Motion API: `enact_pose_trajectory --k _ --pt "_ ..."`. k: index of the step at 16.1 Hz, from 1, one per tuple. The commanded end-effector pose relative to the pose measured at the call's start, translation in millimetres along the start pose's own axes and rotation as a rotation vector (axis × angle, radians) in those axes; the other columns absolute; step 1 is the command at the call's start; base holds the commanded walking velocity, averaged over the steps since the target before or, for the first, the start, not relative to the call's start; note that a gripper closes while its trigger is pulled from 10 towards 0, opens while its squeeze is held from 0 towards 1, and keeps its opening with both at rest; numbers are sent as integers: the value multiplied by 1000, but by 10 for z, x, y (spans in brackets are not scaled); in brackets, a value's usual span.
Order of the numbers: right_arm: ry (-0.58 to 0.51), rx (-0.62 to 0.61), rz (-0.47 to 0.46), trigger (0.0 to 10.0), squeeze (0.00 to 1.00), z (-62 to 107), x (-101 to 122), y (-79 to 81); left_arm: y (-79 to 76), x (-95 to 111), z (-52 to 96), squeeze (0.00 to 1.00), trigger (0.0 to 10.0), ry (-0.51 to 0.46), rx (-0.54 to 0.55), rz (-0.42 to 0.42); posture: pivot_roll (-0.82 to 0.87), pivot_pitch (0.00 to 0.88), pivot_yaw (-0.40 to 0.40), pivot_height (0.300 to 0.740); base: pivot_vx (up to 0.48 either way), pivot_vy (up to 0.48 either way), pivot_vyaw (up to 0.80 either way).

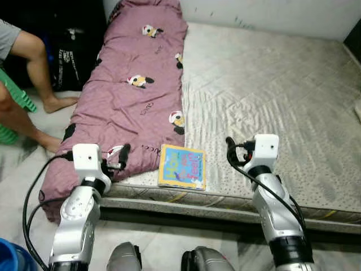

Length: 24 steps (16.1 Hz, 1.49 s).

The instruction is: Clean up the room

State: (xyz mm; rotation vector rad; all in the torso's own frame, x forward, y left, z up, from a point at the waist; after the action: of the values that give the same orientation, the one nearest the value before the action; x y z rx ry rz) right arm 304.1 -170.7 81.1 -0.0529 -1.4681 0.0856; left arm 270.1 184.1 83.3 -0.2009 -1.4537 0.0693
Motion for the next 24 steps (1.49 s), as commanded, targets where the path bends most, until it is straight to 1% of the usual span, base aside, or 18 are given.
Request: enact_pose_trajectory --k 1,3,5,8,12,14,17,19,22,24 --pt "-4 -38 -3 10000 0 30 25 -70 -62 -15 -42 0 10000 19 -37 -11 -52 149 -19 700 0 0 0" --pt "1 -69 10 10000 0 63 18 -123 -111 13 -141 0 10000 22 -71 -16 -73 163 -3 700 0 0 0" --pt "7 -76 20 10000 0 87 32 -133 -142 31 -205 0 10000 21 -94 -28 -97 179 3 700 0 0 0" --pt "22 -75 29 10000 0 139 6 -136 -170 2 -228 0 10000 35 -117 -34 -108 181 7 700 0 0 0" --pt "17 -77 30 10000 0 98 36 -131 -146 17 -250 0 10000 27 -109 -38 -95 163 12 700 0 0 0" --pt "3 -94 22 10000 0 109 52 -128 -150 0 -241 0 10000 33 -117 -39 -107 163 33 700 0 0 0" --pt "-5 -141 38 10000 0 184 62 -177 -219 6 -314 0 10000 44 -166 -49 -146 175 53 700 0 0 0" --pt "-8 -132 51 10000 0 194 72 -132 -254 20 -359 0 10000 43 -187 -59 -152 176 54 700 0 0 0" --pt "-4 -119 38 10000 0 193 29 -81 -224 32 -346 0 10000 32 -167 -58 -120 151 54 700 0 0 0" --pt "-3 -133 15 10000 0 190 0 -111 -153 -55 -256 0 10000 49 -138 -55 -95 103 43 700 0 0 0"
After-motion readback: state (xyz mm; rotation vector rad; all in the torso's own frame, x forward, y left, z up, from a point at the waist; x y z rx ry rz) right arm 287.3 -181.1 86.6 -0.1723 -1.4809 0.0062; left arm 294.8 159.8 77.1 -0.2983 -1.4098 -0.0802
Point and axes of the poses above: a point about 5 cm out from each wrist's last joint towards the gripper, its own z axis pointing back from the gripper into the wrist, its own x axis along the axis of the wrist's last joint, y = z × x, the point moved 1 cm from there along -z, pointing out of the wrist towards the gripper, and after that the axes turned 6 degrees about z, right-handed, at the moved point
